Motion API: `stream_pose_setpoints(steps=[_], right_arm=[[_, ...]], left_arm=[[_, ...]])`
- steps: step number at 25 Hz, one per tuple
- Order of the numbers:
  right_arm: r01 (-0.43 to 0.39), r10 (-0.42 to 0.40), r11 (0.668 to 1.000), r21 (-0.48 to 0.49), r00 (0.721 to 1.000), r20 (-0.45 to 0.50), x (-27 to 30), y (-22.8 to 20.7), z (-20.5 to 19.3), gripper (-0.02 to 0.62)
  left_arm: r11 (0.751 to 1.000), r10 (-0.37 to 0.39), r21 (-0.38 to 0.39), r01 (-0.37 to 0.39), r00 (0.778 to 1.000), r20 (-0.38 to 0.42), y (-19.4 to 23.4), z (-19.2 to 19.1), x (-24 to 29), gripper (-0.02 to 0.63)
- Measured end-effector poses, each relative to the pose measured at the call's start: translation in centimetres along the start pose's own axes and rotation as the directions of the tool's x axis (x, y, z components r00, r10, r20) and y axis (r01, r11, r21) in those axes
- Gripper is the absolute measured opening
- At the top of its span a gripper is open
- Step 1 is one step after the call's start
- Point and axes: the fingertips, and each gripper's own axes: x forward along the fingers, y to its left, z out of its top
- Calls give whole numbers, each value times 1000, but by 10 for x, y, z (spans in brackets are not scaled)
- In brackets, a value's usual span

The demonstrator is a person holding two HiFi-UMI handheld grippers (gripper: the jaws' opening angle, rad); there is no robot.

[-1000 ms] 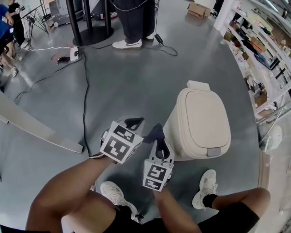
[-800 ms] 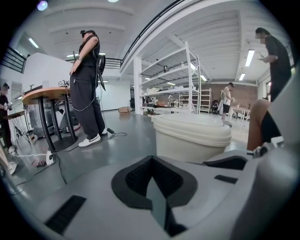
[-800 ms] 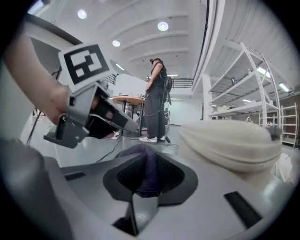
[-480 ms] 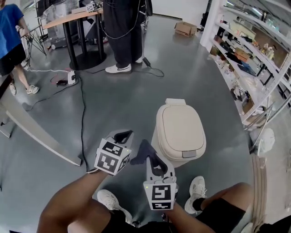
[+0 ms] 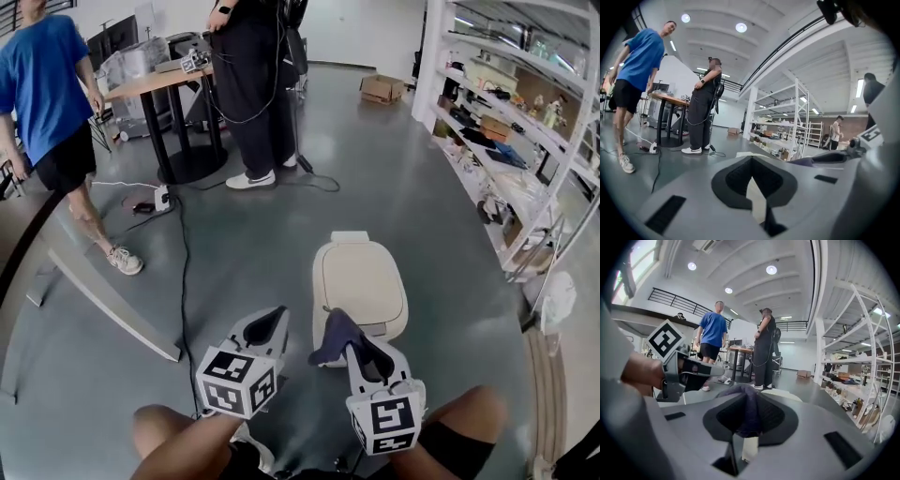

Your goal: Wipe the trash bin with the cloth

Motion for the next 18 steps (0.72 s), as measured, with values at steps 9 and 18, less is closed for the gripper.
stream_pose_setpoints(steps=[9, 18], right_arm=[[66, -68, 997, 39, 997, 48, -33, -20, 6, 67], [51, -50, 999, -11, 996, 71, -79, -16, 13, 67]], left_arm=[[999, -15, 51, 15, 1000, -6, -64, -12, -30, -3], [998, 69, -12, -68, 994, 87, -94, -34, -73, -3]])
